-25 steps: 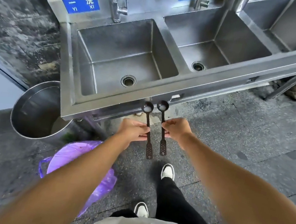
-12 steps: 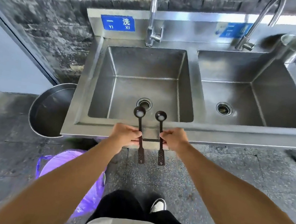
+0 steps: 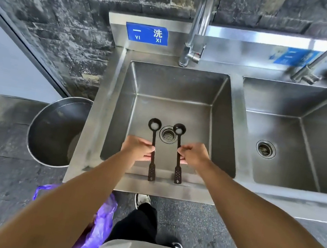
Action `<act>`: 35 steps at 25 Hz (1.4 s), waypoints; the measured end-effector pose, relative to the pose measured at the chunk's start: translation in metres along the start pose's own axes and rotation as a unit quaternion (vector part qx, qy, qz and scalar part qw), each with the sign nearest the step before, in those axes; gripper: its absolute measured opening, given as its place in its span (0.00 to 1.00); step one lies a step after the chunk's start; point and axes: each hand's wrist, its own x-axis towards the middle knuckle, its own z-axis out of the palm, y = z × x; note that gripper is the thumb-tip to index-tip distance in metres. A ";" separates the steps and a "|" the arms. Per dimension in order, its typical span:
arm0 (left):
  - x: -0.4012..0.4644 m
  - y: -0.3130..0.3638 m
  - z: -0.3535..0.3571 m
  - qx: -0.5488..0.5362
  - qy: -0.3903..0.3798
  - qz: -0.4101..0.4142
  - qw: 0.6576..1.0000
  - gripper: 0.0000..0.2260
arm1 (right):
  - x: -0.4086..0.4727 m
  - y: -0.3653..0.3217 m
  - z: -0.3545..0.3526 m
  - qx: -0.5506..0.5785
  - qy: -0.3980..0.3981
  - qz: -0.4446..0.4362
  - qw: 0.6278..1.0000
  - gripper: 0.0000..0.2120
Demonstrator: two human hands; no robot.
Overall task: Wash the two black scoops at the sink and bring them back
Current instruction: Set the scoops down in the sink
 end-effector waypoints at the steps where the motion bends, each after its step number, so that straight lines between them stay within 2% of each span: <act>1: 0.011 0.009 -0.006 0.004 -0.001 -0.002 1.000 0.05 | 0.010 -0.010 0.005 -0.004 0.003 0.002 1.000 0.05; 7: 0.066 0.047 -0.026 0.005 0.001 -0.028 1.000 0.05 | 0.059 -0.055 0.027 -0.006 0.015 0.022 1.000 0.06; 11: 0.098 0.054 -0.034 0.011 0.004 -0.048 0.999 0.05 | 0.090 -0.076 0.042 0.008 -0.010 0.049 0.999 0.08; 14: 0.120 0.058 -0.037 0.015 0.021 -0.062 0.998 0.05 | 0.117 -0.077 0.048 0.008 -0.019 0.060 0.998 0.08; 19: 0.163 0.073 -0.031 0.003 0.057 -0.094 0.994 0.04 | 0.171 -0.078 0.055 -0.010 -0.050 0.084 0.995 0.03; 24: 0.211 0.076 -0.024 0.036 0.097 -0.101 0.989 0.05 | 0.222 -0.077 0.069 -0.039 -0.065 0.100 0.992 0.05; 28: 0.257 0.068 -0.022 0.041 0.096 -0.122 0.987 0.05 | 0.261 -0.075 0.087 -0.056 -0.074 0.105 0.990 0.10; 32: 0.292 0.056 -0.020 0.106 0.087 -0.121 0.983 0.08 | 0.295 -0.076 0.109 -0.056 -0.079 0.117 0.988 0.08; 35: 0.323 0.049 -0.014 0.155 0.088 -0.109 0.978 0.10 | 0.323 -0.072 0.129 -0.059 -0.077 0.128 0.987 0.11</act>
